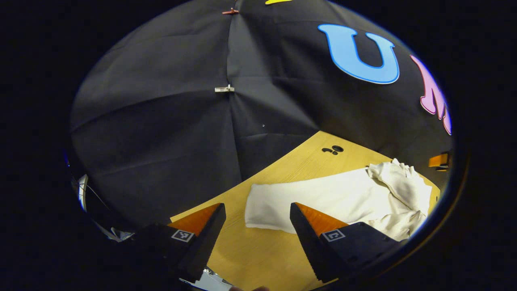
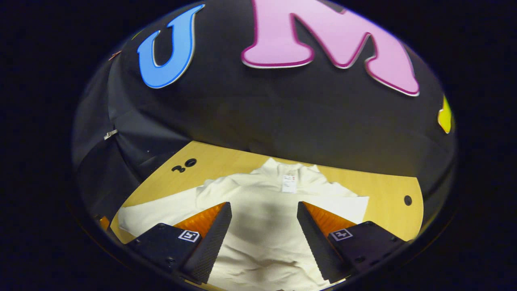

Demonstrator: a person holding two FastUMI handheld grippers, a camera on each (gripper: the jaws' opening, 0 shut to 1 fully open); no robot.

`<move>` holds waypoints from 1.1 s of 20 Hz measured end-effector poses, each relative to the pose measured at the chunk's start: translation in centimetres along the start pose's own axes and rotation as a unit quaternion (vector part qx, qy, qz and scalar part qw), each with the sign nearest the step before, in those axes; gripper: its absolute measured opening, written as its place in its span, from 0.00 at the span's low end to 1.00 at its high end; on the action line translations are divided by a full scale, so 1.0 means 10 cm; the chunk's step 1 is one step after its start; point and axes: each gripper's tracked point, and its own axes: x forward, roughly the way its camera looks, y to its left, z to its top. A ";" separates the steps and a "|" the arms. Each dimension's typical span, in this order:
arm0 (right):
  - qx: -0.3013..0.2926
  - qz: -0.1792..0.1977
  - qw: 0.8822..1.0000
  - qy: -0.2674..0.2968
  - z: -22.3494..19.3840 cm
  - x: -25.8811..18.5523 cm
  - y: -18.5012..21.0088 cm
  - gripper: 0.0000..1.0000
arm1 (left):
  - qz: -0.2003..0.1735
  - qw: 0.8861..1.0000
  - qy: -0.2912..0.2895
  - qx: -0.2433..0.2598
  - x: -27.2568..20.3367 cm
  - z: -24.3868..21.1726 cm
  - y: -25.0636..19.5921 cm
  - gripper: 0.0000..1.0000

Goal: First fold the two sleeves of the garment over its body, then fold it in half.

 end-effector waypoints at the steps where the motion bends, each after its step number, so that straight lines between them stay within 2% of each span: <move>1: 0.007 -0.014 1.000 -0.004 0.01 -0.11 -0.19 1.00 | -0.001 1.000 0.008 -0.002 0.09 -0.04 0.02 1.00; 6: 0.042 -0.096 0.994 -0.028 0.01 -0.84 -1.19 1.00 | -0.010 0.999 0.047 0.012 0.48 -0.30 -0.01 0.99; 12: 0.094 -0.189 0.976 -0.054 -0.21 -1.87 -2.18 0.99 | -0.015 0.997 0.070 0.030 0.77 -0.40 -0.12 0.99; 18: 0.126 -0.245 0.959 -0.069 -0.64 -2.75 -2.70 0.99 | -0.006 0.995 0.102 0.013 1.01 -0.53 -0.12 0.99; 22: 0.148 -0.269 0.949 -0.071 -0.85 -3.07 -2.86 0.99 | -0.013 0.994 0.110 0.015 1.07 -0.58 -0.17 1.00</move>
